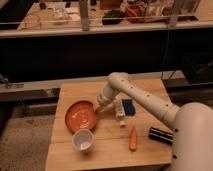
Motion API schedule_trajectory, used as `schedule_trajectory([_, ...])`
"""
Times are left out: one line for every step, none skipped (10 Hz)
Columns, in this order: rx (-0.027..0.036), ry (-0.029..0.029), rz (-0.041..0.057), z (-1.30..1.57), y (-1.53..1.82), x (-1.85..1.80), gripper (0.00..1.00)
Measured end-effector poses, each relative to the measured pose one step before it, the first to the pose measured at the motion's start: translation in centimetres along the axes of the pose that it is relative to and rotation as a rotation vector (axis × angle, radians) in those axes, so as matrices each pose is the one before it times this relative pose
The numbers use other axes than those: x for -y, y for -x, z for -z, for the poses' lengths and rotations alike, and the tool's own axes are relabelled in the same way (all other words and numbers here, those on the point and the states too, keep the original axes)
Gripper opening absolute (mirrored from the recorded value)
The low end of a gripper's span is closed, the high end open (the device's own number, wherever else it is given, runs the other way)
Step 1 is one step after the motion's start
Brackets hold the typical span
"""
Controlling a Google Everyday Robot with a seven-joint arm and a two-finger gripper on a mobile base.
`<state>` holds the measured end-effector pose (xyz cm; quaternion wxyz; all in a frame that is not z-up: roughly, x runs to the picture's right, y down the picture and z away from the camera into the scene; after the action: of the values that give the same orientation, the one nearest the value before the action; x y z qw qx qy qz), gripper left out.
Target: Drag the ceramic bowl in a circle
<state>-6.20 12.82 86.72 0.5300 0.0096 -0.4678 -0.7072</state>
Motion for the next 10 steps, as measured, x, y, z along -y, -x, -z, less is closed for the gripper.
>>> schedule_trajectory([0.01095, -0.00452, 0.03152, -0.397, -0.867, 0.339, 0.0])
schedule_trajectory([0.00329, 0.00339, 0.01715, -0.162, -0.851, 0.065, 0.0])
schedule_trajectory([0.0031, 0.01205, 0.01517, -0.119, -1.064, -0.028, 0.0])
schedule_trajectory([-0.00285, 0.01408, 0.00276, -0.081, -1.662, -0.319, 0.0])
schedule_trajectory([-0.00395, 0.01203, -0.0131, 0.173, -1.279, -0.97, 0.0])
schedule_trajectory([-0.00425, 0.00873, -0.015, 0.02, -1.087, -0.796, 0.0])
schedule_trajectory([-0.01052, 0.01458, -0.02483, 0.2, -1.615, -1.115, 0.0])
schedule_trajectory([-0.00476, 0.01204, -0.01821, -0.053, -0.879, -0.464, 0.0])
schedule_trajectory([-0.00773, 0.01273, -0.03476, 0.224, -0.547, -0.845, 0.0])
schedule_trajectory([-0.00307, 0.01244, -0.03775, 0.279, 0.165, -1.108, 0.0])
